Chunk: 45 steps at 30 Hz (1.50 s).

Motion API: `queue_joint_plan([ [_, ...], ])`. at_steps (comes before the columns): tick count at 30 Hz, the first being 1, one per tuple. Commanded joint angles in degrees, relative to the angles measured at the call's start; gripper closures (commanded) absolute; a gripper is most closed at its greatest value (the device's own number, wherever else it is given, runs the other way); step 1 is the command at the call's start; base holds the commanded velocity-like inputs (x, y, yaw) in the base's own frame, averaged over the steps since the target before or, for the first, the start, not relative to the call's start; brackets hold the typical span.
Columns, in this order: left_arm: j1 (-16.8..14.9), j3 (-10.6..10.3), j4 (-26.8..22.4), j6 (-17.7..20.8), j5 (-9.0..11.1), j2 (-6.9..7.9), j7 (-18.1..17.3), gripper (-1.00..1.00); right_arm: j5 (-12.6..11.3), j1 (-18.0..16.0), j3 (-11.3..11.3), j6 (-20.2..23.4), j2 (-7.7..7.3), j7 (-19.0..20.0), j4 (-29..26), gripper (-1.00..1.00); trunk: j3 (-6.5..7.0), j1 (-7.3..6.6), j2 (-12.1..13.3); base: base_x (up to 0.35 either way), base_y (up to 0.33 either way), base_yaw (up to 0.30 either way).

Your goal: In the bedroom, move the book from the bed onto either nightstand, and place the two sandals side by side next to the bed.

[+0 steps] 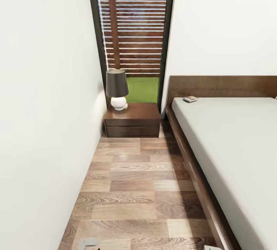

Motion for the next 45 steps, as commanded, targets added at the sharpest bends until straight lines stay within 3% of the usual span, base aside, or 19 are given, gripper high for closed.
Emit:
queue_joint_plan([
  [1, 0.0, 0.5, 0.0, -0.1, -0.4, 0.01, -0.2, -1.0, 0.5, -0.1, -0.5, -0.2, -0.04, 0.1, 0.2, -1.0, -0.05, 0.03, 0.0, 0.332, 0.0, 0.0],
  [45, 0.0, 0.5, 0.0, -0.1, -0.4, 0.01, -0.2, -1.0, 0.6, -0.1, -0.5, -0.2, -0.04, 0.1, 0.2, -1.0, -0.05, 0.03, 0.0, 0.322, 0.0, 0.0],
])
